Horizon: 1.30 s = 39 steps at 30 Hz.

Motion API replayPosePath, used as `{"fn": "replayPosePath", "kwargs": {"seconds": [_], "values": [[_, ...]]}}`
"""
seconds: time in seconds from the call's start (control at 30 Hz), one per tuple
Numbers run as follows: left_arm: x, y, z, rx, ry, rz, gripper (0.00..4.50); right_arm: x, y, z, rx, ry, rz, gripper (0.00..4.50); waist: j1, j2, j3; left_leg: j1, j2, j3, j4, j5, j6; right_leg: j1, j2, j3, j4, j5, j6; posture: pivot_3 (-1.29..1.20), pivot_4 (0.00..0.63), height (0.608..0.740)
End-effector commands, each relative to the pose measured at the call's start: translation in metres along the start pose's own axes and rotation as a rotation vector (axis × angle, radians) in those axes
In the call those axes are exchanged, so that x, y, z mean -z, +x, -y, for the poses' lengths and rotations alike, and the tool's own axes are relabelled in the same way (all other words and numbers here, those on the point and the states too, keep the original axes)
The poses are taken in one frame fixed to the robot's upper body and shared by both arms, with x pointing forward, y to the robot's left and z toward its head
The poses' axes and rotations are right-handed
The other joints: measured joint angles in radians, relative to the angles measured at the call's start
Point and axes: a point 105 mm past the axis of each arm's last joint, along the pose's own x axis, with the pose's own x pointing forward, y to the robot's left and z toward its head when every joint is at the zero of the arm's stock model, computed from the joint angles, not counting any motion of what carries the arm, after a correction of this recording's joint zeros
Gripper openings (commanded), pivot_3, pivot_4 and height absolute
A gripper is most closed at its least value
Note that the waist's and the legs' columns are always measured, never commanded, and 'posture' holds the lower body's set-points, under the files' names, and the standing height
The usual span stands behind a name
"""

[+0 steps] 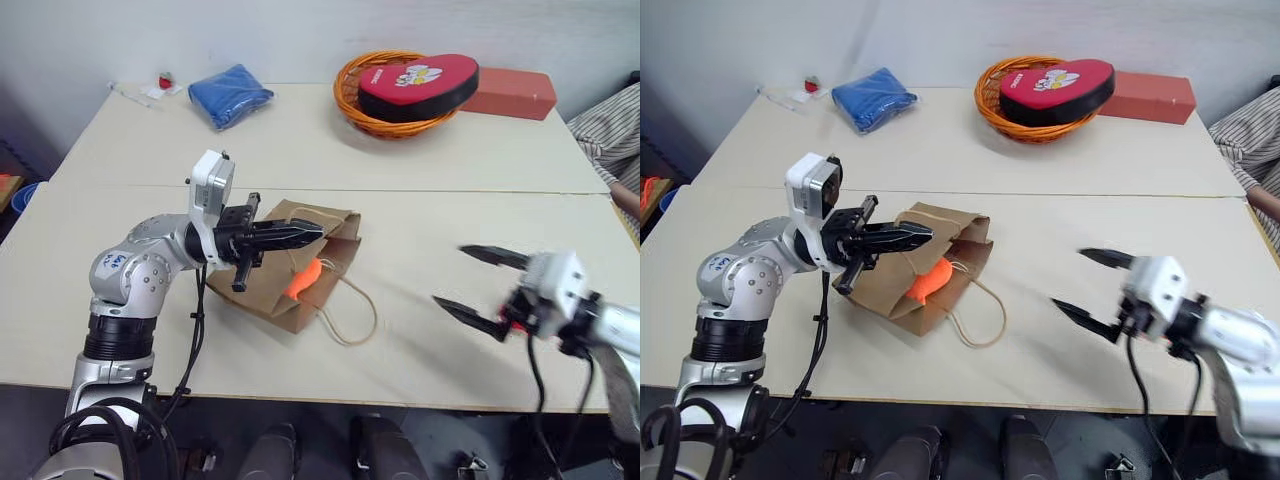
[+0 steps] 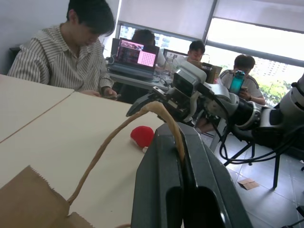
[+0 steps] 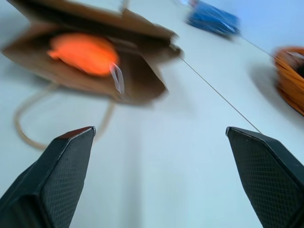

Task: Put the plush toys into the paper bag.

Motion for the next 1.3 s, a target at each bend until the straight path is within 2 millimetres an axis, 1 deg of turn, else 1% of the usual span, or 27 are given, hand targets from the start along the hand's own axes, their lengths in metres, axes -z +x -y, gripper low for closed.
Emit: {"fn": "replayPosePath", "kwargs": {"seconds": [0.03, 0.07, 0.13, 0.2, 0.23, 0.3, 0.37, 0.4, 0.47, 0.53, 0.7, 0.77, 0.9, 1.0, 1.1, 1.17, 1.2, 1.3], "values": [[-0.001, 0.003, 0.004, 0.039, 0.043, -0.027, 0.00, 0.001, -0.052, 0.001, 0.191, -0.071, -0.067, 4.49, 0.001, 0.000, 0.000, 0.001, 0.000, 0.000, 0.000, 0.000, 0.000, 0.001, 0.000, 0.000, 0.000, 0.000, 0.000, 0.00, 0.150, 0.740], [0.002, 0.003, 0.004, 0.046, 0.043, -0.041, 0.00, 0.009, -0.065, -0.007, 0.208, -0.005, -0.109, 4.49, 0.002, 0.000, 0.000, 0.001, 0.000, 0.000, 0.000, 0.000, 0.000, 0.001, 0.000, 0.001, 0.000, 0.000, 0.000, 0.00, 0.150, 0.740], [0.004, 0.004, 0.004, 0.053, 0.045, -0.055, 0.00, 0.022, -0.096, -0.013, 0.312, 0.055, -0.186, 4.49, 0.002, 0.000, 0.000, 0.003, 0.000, 0.001, -0.001, 0.000, 0.001, 0.003, 0.000, 0.001, 0.000, 0.000, 0.000, 0.00, 0.150, 0.740], [0.005, 0.004, 0.003, 0.054, 0.047, -0.058, 0.00, 0.031, -0.120, -0.019, 0.401, 0.088, -0.235, 4.49, -0.001, 0.000, 0.000, 0.004, 0.000, 0.001, -0.001, 0.000, 0.001, 0.003, 0.000, 0.001, 0.000, 0.000, 0.000, 0.00, 0.150, 0.740], [0.005, 0.005, 0.002, 0.054, 0.042, -0.052, 0.00, 0.037, -0.130, -0.026, 0.418, 0.109, -0.264, 4.49, -0.004, 0.000, 0.000, 0.004, 0.000, 0.001, -0.001, 0.000, 0.001, 0.004, 0.000, 0.002, 0.000, 0.000, 0.000, 0.00, 0.150, 0.740], [0.007, 0.006, 0.002, 0.062, 0.030, -0.051, 0.00, 0.046, -0.145, -0.035, 0.440, 0.135, -0.310, 4.49, -0.008, 0.000, 0.000, 0.006, 0.000, 0.002, -0.002, -0.001, 0.001, 0.004, 0.000, 0.003, 0.000, 0.000, 0.000, 0.00, 0.150, 0.740], [0.009, 0.007, 0.002, 0.074, 0.025, -0.063, 0.00, 0.050, -0.153, -0.035, 0.473, 0.137, -0.331, 4.49, -0.012, 0.000, 0.000, 0.006, 0.000, 0.002, -0.003, 0.000, 0.001, 0.004, 0.001, 0.003, 0.000, 0.000, 0.000, 0.00, 0.150, 0.740], [0.009, 0.007, 0.002, 0.076, 0.025, -0.065, 0.00, 0.052, -0.152, -0.031, 0.476, 0.126, -0.331, 4.49, -0.015, 0.000, 0.000, 0.006, 0.000, 0.002, -0.003, 0.000, 0.001, 0.004, 0.001, 0.003, 0.000, 0.000, 0.000, 0.00, 0.150, 0.740], [0.008, 0.007, 0.001, 0.076, 0.027, -0.063, 0.00, 0.054, -0.146, -0.023, 0.455, 0.105, -0.329, 4.49, -0.022, 0.000, 0.000, 0.006, 0.000, 0.002, -0.003, 0.000, 0.001, 0.005, 0.000, 0.003, 0.000, 0.000, 0.000, 0.00, 0.150, 0.740], [0.007, 0.008, 0.001, 0.082, 0.018, -0.067, 0.00, 0.057, -0.135, -0.015, 0.408, 0.098, -0.335, 4.49, -0.025, 0.000, 0.000, 0.006, 0.000, 0.002, -0.002, 0.000, 0.001, 0.004, 0.000, 0.003, 0.000, 0.000, 0.000, 0.00, 0.150, 0.740], [0.009, 0.011, 0.005, 0.101, 0.019, -0.082, 0.00, 0.066, -0.098, 0.017, 0.321, 0.056, -0.366, 4.49, -0.024, 0.000, 0.000, 0.006, 0.000, 0.002, -0.002, 0.000, 0.001, 0.004, 0.001, 0.002, 0.000, 0.000, 0.000, 0.00, 0.150, 0.740], [0.009, 0.013, 0.007, 0.101, 0.025, -0.084, 0.00, 0.074, -0.089, 0.027, 0.318, 0.078, -0.403, 4.49, -0.023, 0.000, 0.000, 0.005, 0.000, 0.002, -0.001, 0.000, 0.001, 0.004, 0.000, 0.002, 0.000, 0.000, 0.000, 0.00, 0.150, 0.740], [0.006, 0.011, 0.007, 0.081, 0.040, -0.079, 0.00, 0.089, -0.068, 0.030, 0.213, 0.133, -0.446, 4.49, -0.007, 0.000, 0.000, 0.004, 0.000, 0.001, -0.001, 0.000, 0.001, 0.004, 0.000, 0.001, 0.000, 0.000, 0.000, 0.00, 0.150, 0.740], [0.006, 0.008, 0.008, 0.068, 0.044, -0.087, 0.00, 0.101, -0.061, 0.034, 0.187, 0.188, -0.512, 4.49, 0.001, 0.000, 0.000, 0.004, 0.000, 0.001, 0.000, 0.000, 0.001, 0.004, 0.000, 0.001, -0.001, 0.000, 0.000, 0.00, 0.150, 0.740], [0.004, 0.005, 0.009, 0.052, 0.050, -0.091, 0.00, 0.101, -0.049, 0.044, 0.160, 0.170, -0.503, 3.91, -0.001, 0.000, 0.000, 0.004, 0.000, 0.001, 0.001, 0.000, 0.001, 0.004, 0.000, 0.002, -0.001, 0.000, 0.000, 0.00, 0.150, 0.740], [0.003, 0.002, 0.009, 0.042, 0.052, -0.095, 0.00, 0.101, -0.043, 0.050, 0.149, 0.141, -0.498, 3.29, -0.003, 0.000, 0.000, 0.004, 0.000, 0.001, 0.001, 0.000, 0.001, 0.004, 0.000, 0.001, -0.001, 0.000, 0.001, 0.00, 0.150, 0.740], [0.003, 0.002, 0.009, 0.039, 0.052, -0.097, 0.00, 0.100, -0.041, 0.052, 0.145, 0.131, -0.496, 2.85, -0.003, 0.000, 0.000, 0.004, 0.000, 0.001, 0.001, 0.000, 0.001, 0.004, 0.000, 0.002, -0.001, 0.000, 0.001, 0.00, 0.150, 0.740], [0.003, 0.001, 0.009, 0.035, 0.055, -0.100, 0.00, 0.098, -0.035, 0.054, 0.120, 0.117, -0.478, 1.79, -0.002, 0.000, 0.000, 0.004, 0.000, 0.001, 0.000, 0.000, 0.001, 0.004, 0.000, 0.001, 0.000, 0.000, 0.001, 0.00, 0.150, 0.740]]}}
